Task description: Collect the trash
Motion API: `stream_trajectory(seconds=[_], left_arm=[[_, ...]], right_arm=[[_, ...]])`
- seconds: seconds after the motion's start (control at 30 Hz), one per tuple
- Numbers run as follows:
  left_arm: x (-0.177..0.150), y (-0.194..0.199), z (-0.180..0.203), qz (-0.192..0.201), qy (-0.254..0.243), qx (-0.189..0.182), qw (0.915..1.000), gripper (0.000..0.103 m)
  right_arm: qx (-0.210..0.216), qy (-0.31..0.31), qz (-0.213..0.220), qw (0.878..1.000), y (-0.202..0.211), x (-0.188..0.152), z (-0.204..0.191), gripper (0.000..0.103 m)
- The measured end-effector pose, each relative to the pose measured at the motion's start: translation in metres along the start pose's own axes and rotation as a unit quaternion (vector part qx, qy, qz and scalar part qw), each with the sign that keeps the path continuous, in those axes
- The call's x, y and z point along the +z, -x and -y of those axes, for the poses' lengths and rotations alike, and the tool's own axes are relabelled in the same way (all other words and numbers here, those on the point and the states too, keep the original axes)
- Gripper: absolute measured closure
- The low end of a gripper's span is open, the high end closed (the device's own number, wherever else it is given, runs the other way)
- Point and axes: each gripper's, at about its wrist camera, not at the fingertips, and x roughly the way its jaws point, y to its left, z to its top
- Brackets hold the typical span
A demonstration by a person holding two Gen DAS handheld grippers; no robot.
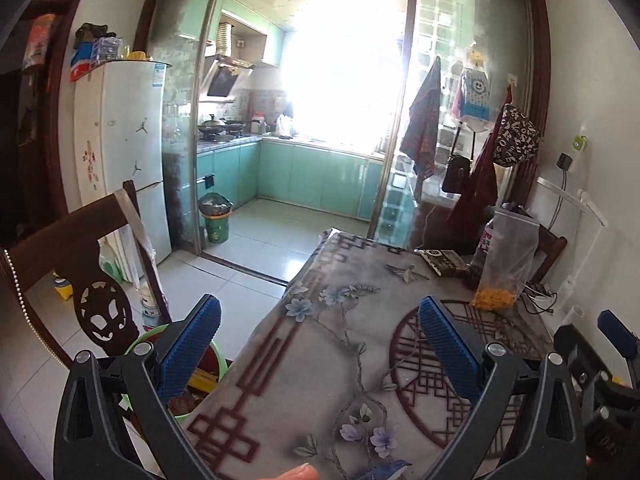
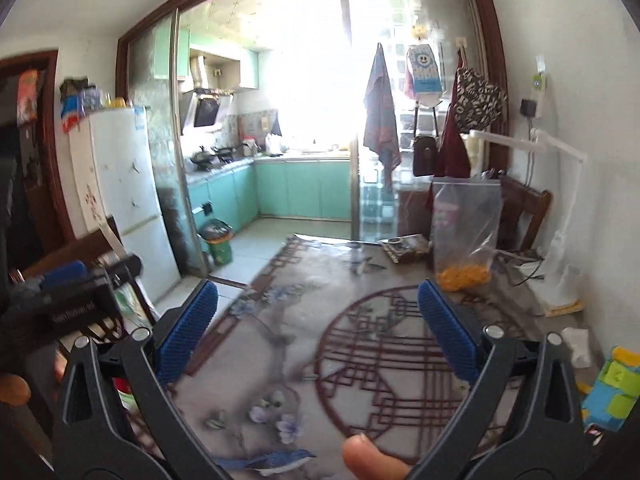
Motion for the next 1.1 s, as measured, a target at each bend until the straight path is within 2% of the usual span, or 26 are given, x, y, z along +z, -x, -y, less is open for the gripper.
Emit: stream_trajectory(seconds=[0.07,0.23,0.87,1.1], left_arm=[[0.0,0.001,0.002,-0.004,-0.001,0.012,0.9999,0.008],[-0.002,0.002,0.009,-0.011,-0.014,0.036,0.9992,0.008],[0.001,0.001,0.023,-0.02,-0.022,0.042,0.9987,0.008],[0.0,-0.006,0.024,-0.035,-0.024,0.041,0.9983,0.008]], right_arm=[[-0.003,0.009,-0.016,1.0,-0.003,-0.003,0.003,0.005],[-0.011,-0.017,-0.026,0.999,-0.007,-0.004,0.013,0.005],[-0.014,-0.036,-0.052,0.998,-0.02,-0.013,0.025,0.005],[-0.014,-0.037,-0.058,0.998,-0.024,-0.014,0.027,0.005]])
